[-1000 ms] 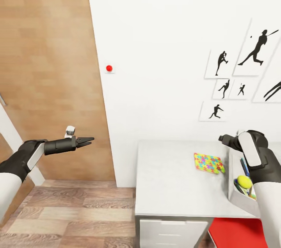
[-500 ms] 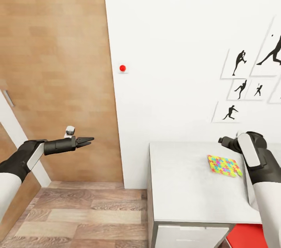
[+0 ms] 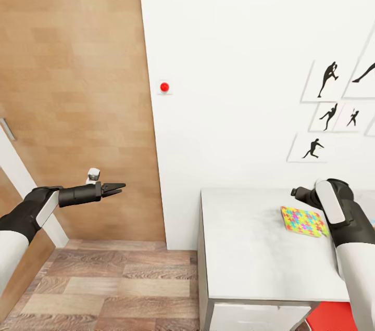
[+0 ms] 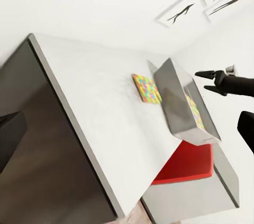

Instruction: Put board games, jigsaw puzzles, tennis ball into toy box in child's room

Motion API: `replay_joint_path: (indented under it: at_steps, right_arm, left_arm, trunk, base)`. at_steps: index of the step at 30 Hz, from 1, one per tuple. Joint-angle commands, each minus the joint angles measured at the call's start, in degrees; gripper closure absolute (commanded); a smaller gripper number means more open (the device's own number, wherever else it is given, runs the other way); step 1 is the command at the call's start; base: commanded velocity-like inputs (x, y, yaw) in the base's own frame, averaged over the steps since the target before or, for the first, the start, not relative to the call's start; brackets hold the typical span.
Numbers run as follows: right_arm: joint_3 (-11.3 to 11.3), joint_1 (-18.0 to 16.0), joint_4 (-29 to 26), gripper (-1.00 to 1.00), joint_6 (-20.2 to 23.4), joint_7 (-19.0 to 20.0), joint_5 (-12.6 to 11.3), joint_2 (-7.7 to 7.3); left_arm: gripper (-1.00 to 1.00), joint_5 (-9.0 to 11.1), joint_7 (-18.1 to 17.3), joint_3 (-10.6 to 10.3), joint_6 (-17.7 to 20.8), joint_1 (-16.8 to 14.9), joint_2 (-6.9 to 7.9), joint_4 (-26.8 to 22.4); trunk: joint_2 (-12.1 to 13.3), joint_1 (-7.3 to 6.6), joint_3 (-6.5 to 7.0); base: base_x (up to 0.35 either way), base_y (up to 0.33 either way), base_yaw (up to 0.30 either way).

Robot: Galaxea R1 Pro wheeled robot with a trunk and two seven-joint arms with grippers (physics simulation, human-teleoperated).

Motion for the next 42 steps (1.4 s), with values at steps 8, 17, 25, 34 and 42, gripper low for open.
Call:
replay_joint_path:
  at_steps: [8,17,25,34,42]
  right_arm:
    - [0.01,-0.2,1.83,-1.0,-0.21,-0.56,-0.53,-0.01]
    - [0.01,-0.32,1.99,-1.0,-0.2,-0.56,-0.52,-0.09]
    - [-0.02,-0.8,4.6,-1.0,-0.39,-0.56,-0.45,-0.48]
    - [-0.08,-0.88,5.36,-1.0,-0.54,-0.63,-0.44,-0.62]
    - [-0.08,-0.95,6.66,-1.0,-0.8,-0.64,-0.43,-0.83]
  left_arm:
    - [-1.0,0.42,-0.02,-0.29,0.5,-0.07,0.02,0.01]
    - [-1.0,0.42,-0.02,-0.32,0.51,-0.07,-0.05,0.01]
    - [-1.0,0.42,-0.02,-0.32,0.46,-0.07,-0.08,0.01]
    - [-1.0,0.42,-0.02,-0.32,0.47,-0.07,-0.08,0.01]
    - [-1.0,0.41,-0.02,-0.32,0.48,-0.07,-0.08,0.0]
  trunk:
    - [-0.14,0.04,-0.89]
    - [-0.14,0.04,-1.73]
    - [-0.14,0.04,-2.48]
    - [-0.14,0.04,-3.32]
    - [-0.14,0.04,-4.07]
  base:
    - [0.201,0.0,0.0]
    - [0.06,0.0,0.0]
    - [0.126,-0.033,0.0]
    - [0.015,-0.008,0.0]
    - [0.0,-0.011,0.0]
